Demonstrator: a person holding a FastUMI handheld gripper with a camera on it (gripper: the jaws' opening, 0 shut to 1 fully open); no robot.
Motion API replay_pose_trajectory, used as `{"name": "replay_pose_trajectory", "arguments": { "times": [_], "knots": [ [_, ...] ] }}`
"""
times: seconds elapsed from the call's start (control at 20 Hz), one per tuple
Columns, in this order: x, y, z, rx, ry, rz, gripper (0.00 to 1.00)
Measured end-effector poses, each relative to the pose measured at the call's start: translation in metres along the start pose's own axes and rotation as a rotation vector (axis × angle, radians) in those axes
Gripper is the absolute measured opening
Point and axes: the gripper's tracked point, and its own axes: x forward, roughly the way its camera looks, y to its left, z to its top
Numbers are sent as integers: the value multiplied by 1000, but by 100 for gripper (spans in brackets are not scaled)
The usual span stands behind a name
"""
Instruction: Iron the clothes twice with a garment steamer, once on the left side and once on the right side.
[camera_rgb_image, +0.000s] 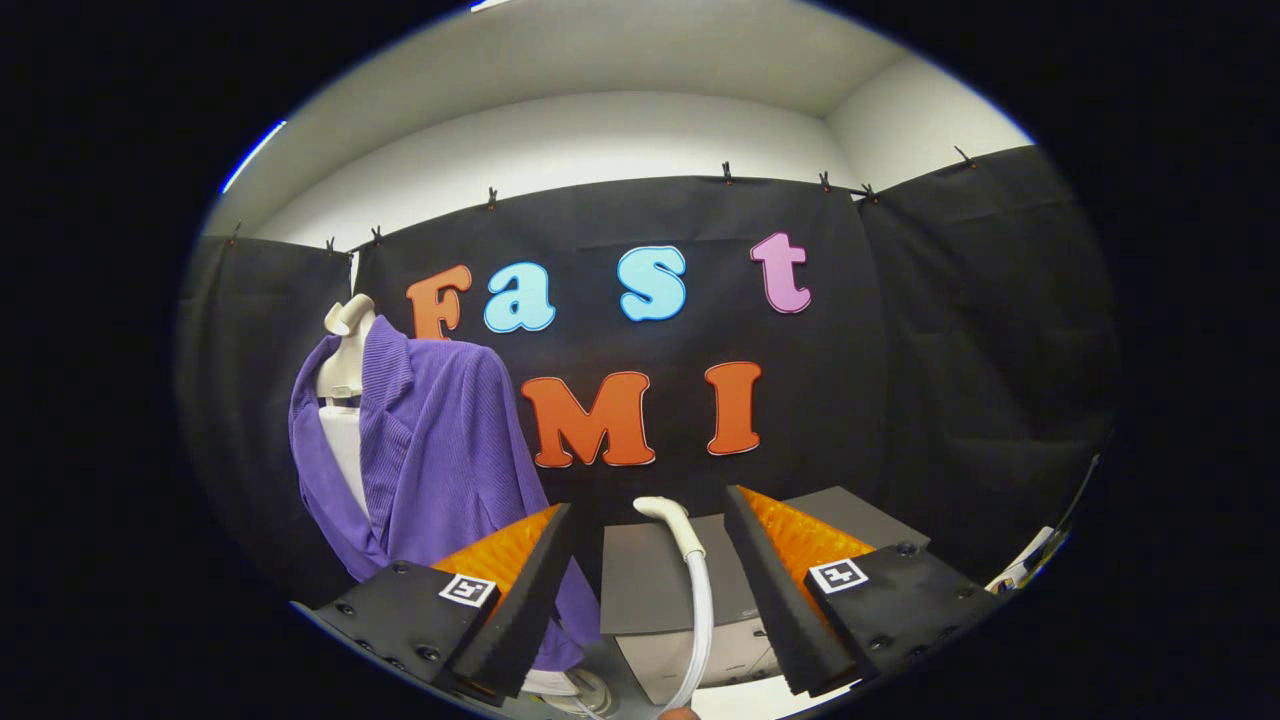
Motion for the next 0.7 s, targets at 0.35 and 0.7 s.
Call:
{"name": "replay_pose_trajectory", "arguments": {
  "times": [0.35,0.7],
  "knots": [
    [91,10,-37,-60,87,25,99],
    [204,2,-106,-122,242,60,99]
  ]
}}
